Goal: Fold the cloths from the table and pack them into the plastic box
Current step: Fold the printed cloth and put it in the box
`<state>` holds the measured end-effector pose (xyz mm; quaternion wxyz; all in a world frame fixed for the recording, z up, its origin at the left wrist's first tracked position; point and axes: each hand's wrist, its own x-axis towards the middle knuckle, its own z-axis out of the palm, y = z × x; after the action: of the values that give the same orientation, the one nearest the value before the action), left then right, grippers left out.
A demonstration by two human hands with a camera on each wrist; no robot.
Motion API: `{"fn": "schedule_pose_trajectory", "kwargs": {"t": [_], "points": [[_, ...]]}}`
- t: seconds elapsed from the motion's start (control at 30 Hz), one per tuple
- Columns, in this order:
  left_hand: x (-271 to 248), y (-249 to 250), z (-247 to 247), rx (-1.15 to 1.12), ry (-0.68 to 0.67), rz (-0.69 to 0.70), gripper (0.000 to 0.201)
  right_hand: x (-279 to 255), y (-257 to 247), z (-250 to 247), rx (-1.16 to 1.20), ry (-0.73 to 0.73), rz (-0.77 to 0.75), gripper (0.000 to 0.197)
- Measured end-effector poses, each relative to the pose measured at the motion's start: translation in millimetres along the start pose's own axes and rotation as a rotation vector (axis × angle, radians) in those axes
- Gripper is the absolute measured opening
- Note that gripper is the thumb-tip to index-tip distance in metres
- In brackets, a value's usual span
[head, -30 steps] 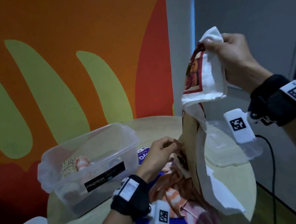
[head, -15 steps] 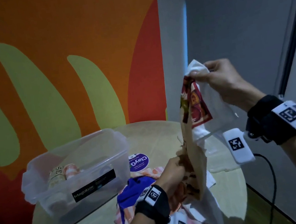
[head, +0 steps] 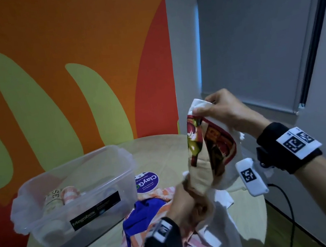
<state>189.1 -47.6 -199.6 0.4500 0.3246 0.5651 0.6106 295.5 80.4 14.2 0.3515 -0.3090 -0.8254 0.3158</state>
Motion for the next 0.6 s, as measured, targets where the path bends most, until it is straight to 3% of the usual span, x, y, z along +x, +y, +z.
{"fn": "schedule_pose_trajectory", "kwargs": {"t": [0.07, 0.13, 0.23, 0.33, 0.4, 0.5, 0.6], "points": [[3.6, 37.0, -20.4, -0.192, 0.092, 0.104, 0.03, 1.6, 5.5, -0.4, -0.013, -0.012, -0.012, 0.043], [-1.3, 83.4, -40.4, -0.106, 0.231, 0.21, 0.028, 2.6, 7.2, 5.7, -0.006, -0.031, -0.032, 0.044], [-16.6, 139.5, -66.3, 0.274, 0.229, 0.387, 0.029, -3.8, -5.3, 16.9, 0.067, -0.087, -0.029, 0.039], [-27.2, 171.3, -76.6, 0.727, 0.219, 0.487, 0.03, -21.4, -22.0, 32.0, 0.103, -0.386, -0.034, 0.04], [-33.5, 178.1, -77.3, 0.894, 0.242, 0.519, 0.032, -33.4, -27.3, 52.1, -0.011, -0.474, -0.122, 0.028], [-48.8, 176.6, -91.6, 1.062, 0.303, 0.549, 0.025, -29.9, -16.5, 63.0, -0.063, -0.34, -0.172, 0.016], [-72.7, 166.6, -128.8, 1.224, 0.373, 0.55, 0.011, -9.2, 15.9, 36.7, 0.079, -0.059, -0.071, 0.021]]}}
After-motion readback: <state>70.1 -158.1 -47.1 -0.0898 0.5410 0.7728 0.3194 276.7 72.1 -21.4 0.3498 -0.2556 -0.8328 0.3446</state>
